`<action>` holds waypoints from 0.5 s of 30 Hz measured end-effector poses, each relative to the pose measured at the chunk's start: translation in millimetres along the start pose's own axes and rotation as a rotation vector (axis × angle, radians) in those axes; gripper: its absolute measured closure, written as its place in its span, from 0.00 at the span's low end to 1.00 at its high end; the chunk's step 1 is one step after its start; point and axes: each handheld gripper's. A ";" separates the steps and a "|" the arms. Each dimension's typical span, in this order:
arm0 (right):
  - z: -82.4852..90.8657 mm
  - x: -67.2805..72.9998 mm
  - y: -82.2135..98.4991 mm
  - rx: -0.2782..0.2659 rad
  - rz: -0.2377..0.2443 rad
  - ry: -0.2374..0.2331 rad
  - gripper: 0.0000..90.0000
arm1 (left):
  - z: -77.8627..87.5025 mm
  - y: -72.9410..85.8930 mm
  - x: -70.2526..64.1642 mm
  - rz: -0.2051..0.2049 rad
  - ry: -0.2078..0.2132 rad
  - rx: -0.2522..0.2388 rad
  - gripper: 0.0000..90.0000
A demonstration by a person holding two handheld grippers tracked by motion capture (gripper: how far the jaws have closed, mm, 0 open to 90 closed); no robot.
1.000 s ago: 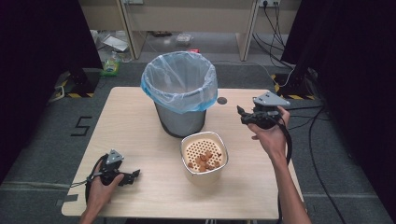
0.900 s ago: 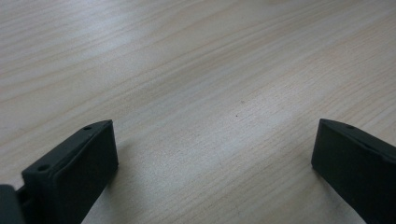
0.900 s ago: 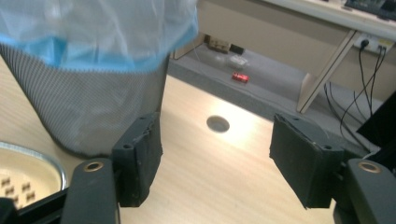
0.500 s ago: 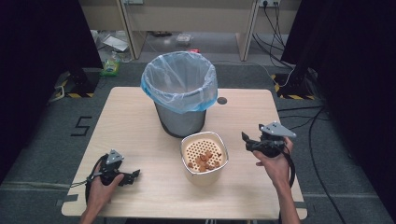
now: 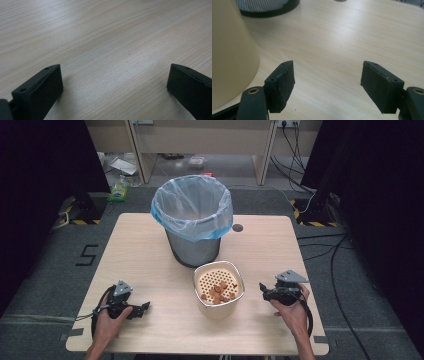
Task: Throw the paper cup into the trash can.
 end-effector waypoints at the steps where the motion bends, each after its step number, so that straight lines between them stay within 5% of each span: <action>1: -2.1 1.5 1.9 0.019 0.006 -0.002 0.31 | 0.1 0.1 -0.1 -0.001 0.000 0.000 0.00; 15: -24.8 14.7 28.1 0.187 -0.016 -0.035 0.29 | 0.3 0.4 -0.1 -0.003 0.001 0.000 0.00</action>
Point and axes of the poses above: each handheld gripper's, and its own axes: z roughly backward along the jaws, y roughly out of its underside, x roughly to its left, and after that the axes turned 11 degrees about x, right-handed
